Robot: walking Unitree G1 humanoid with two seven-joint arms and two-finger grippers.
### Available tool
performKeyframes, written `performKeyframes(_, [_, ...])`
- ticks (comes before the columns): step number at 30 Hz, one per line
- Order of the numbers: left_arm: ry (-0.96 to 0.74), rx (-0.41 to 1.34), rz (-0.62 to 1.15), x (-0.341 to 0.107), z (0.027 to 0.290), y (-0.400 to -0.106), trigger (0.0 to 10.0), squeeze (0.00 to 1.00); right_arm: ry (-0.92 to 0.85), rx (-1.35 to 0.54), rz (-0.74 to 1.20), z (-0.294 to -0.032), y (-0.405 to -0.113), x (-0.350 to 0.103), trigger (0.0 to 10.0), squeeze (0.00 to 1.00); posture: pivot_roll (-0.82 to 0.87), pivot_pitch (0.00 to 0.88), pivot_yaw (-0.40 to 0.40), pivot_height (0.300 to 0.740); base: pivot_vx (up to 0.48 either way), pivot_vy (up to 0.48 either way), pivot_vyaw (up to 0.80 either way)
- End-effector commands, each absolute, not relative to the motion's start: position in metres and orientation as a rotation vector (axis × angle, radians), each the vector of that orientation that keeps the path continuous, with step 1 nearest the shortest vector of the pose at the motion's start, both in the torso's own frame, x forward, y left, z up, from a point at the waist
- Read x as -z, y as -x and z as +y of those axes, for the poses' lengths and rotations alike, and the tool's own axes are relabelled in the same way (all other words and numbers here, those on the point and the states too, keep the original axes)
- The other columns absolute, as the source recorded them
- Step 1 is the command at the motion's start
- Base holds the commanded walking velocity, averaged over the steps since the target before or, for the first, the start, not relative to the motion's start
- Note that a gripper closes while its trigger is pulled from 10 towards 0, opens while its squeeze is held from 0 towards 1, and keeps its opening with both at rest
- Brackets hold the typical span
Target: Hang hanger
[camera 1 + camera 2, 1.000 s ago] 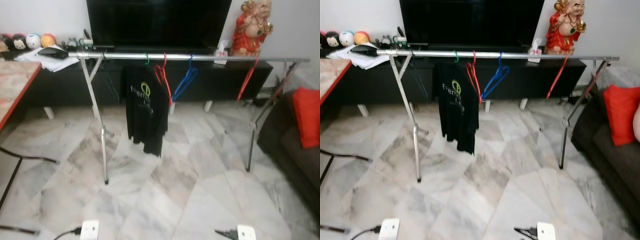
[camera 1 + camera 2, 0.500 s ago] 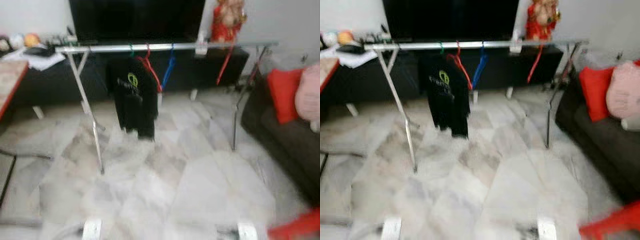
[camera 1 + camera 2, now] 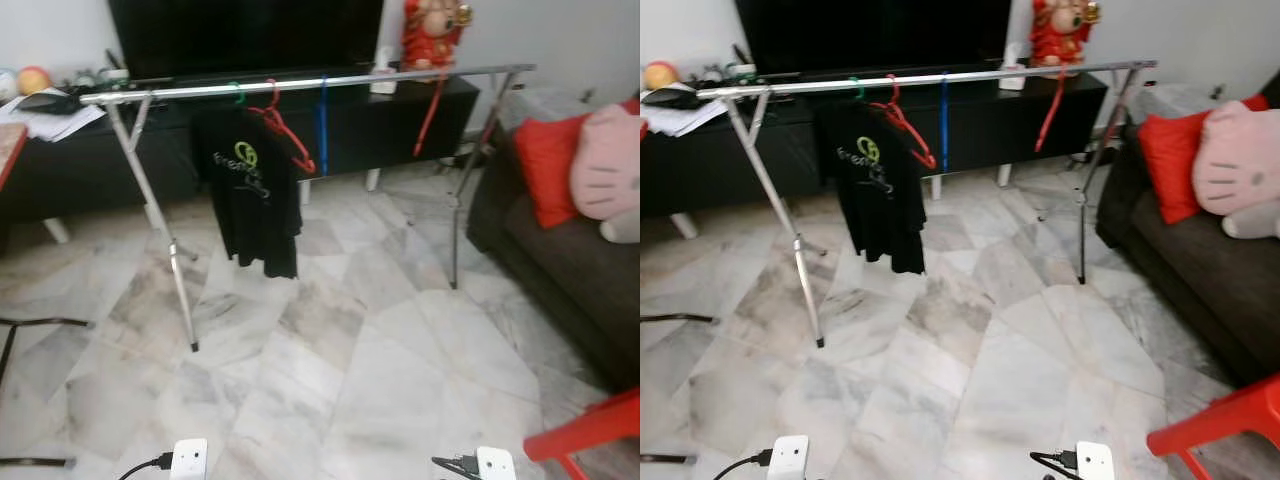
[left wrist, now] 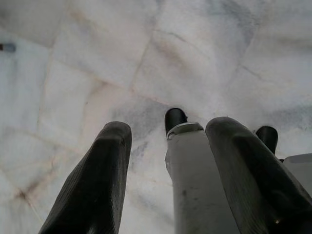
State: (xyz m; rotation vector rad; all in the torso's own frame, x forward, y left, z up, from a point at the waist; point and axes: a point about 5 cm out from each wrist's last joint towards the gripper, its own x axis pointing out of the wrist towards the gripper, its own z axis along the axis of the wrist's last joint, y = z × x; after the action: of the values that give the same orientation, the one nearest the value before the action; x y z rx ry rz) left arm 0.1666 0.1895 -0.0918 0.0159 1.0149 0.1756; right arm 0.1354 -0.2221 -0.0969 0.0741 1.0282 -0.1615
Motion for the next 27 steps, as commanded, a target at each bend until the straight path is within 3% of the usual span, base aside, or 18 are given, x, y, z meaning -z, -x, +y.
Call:
performKeyframes(1, [-0.018,-0.169,1.019,0.0929,0.1890,-0.1641,10.0,0.00,-0.065,0.166,1.041,-0.2247,-0.1320,0.0976,10.0,0.00,-0.03,0.000,-0.069,0.740,0.000,0.000,-0.71])
performKeyframes(8, [-0.048,-0.147,1.020,0.0924,0.1899,-0.1650,10.0,0.00,-0.068,0.165,1.040,-0.2242,-0.1322,0.0976,10.0,0.00,-0.03,0.000,-0.069,0.740,0.000,0.000,-0.71])
performKeyframes(14, [-0.084,-0.108,1.024,0.0919,0.1901,-0.1663,10.0,0.00,-0.069,0.167,1.041,-0.2240,-0.1321,0.0977,10.0,0.00,-0.03,0.000,-0.067,0.740,0.000,-0.409,-0.71])
performKeyframes(27, [-0.097,-0.098,1.018,0.0912,0.1903,-0.1679,10.0,0.00,-0.069,0.161,1.040,-0.2238,-0.1332,0.0974,10.0,0.00,-0.03,0.000,-0.068,0.740,0.000,0.000,-0.71])
